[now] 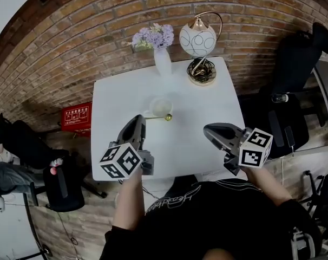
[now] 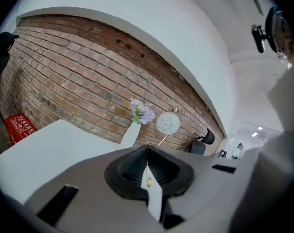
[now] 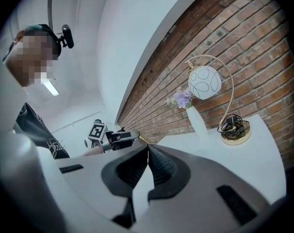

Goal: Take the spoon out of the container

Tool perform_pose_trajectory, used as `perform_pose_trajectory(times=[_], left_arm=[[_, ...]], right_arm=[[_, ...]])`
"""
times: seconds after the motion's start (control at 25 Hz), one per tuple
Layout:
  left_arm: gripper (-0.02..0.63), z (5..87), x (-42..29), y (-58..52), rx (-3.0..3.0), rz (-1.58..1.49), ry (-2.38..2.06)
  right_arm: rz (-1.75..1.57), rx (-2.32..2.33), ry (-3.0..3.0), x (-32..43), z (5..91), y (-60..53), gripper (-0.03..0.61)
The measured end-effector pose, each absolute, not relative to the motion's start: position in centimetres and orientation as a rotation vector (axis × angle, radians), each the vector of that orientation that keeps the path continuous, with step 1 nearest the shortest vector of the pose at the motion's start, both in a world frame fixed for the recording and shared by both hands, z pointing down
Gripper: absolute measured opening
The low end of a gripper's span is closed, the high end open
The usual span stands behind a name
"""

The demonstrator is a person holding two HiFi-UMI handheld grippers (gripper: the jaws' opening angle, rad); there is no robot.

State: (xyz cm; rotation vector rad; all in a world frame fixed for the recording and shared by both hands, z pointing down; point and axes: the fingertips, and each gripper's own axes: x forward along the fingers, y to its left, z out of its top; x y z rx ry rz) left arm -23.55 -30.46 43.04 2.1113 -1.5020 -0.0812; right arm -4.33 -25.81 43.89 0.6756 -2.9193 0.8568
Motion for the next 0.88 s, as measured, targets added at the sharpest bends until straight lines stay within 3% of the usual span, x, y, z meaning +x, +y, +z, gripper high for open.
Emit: perform_pose_trajectory(times=[0.48, 0.88], left_arm=[[0.008, 40.1, -15.4, -20.1, 2.218, -0.096, -1.318], [0.008, 39.1, -12.5, -15.7, 2.272, -0.053, -1.298]], right_arm=[[0.766, 0.621, -2.988, -2.6, 41.2, -19.3, -0.003], [0.760, 0.590, -3.010, -1.3, 41.0, -16.2, -0.003]])
